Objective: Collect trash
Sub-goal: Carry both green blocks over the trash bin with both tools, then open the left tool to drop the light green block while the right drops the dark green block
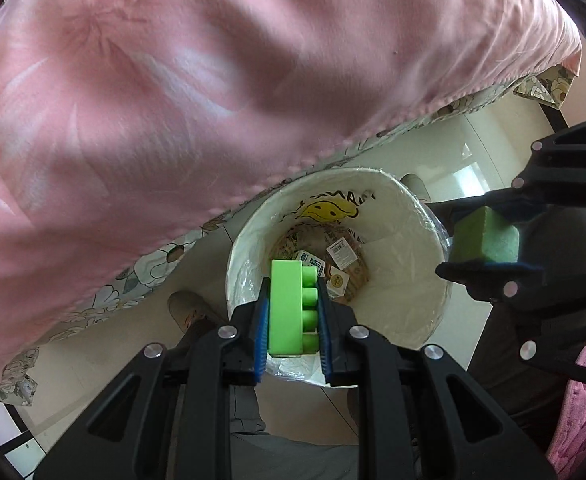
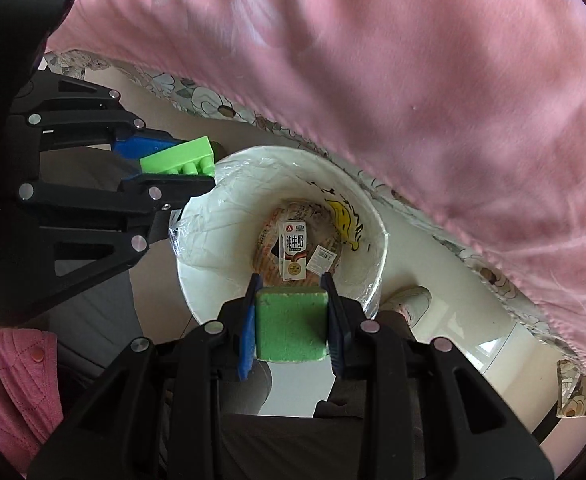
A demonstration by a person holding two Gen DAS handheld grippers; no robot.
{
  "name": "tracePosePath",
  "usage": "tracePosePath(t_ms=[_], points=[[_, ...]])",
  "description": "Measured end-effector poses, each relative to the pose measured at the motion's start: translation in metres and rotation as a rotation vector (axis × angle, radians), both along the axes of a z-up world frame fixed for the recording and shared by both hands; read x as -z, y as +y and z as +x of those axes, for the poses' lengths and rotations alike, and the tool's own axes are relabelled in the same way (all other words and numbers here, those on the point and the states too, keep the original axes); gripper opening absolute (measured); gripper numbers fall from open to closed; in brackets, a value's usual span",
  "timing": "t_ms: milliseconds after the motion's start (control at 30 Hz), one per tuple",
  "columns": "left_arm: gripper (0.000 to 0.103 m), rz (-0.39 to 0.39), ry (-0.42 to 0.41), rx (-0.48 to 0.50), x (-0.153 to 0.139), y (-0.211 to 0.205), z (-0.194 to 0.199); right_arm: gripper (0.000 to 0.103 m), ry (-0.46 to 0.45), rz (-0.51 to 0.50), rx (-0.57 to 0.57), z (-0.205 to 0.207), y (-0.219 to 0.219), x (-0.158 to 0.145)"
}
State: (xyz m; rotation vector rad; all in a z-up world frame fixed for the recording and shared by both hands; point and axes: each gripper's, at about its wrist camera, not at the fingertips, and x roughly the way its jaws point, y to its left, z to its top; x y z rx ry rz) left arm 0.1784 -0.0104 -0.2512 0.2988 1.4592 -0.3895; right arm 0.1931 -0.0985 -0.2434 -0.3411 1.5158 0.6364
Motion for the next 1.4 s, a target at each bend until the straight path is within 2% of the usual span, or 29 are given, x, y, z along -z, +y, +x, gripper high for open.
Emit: tracePosePath(t_ms=[200, 433, 667, 767, 933, 1100, 1400], points=[[0.023, 0.006, 0.062, -0.026, 0.036, -0.002, -0.001, 0.031, 0.072, 0.0, 0.035, -0.009, 0.0, 0.036], [0.023, -0.01, 0.148, -0.121, 0.083, 0.0, 0.005, 0.031, 0.185, 0.011, 0.153, -0.004, -0.007, 0.092], [0.023, -0.036, 0.233, -0.241, 0.126, 0.004, 0.007, 0.031, 0.203, -0.007, 0.259, -0.003, -0.007, 0.131], [0.023, -0.046, 0.275, -0.283, 0.14, 0.007, 0.006, 0.031, 0.206, -0.009, 0.31, -0.002, -0.01, 0.142], [0.023, -0.06, 0.301, -0.309, 0.158, 0.007, 0.004, 0.031, 0.214, -0.003, 0.343, 0.0, -0.01, 0.154], [0.023, -0.049, 0.304, -0.301, 0.174, 0.003, 0.004, 0.031, 0.215, -0.025, 0.376, 0.001, -0.01, 0.171], [0.025, -0.015, 0.338, -0.32, 0.196, 0.007, 0.004, 0.032, 0.222, -0.081, 0.346, -0.003, 0.002, 0.187]])
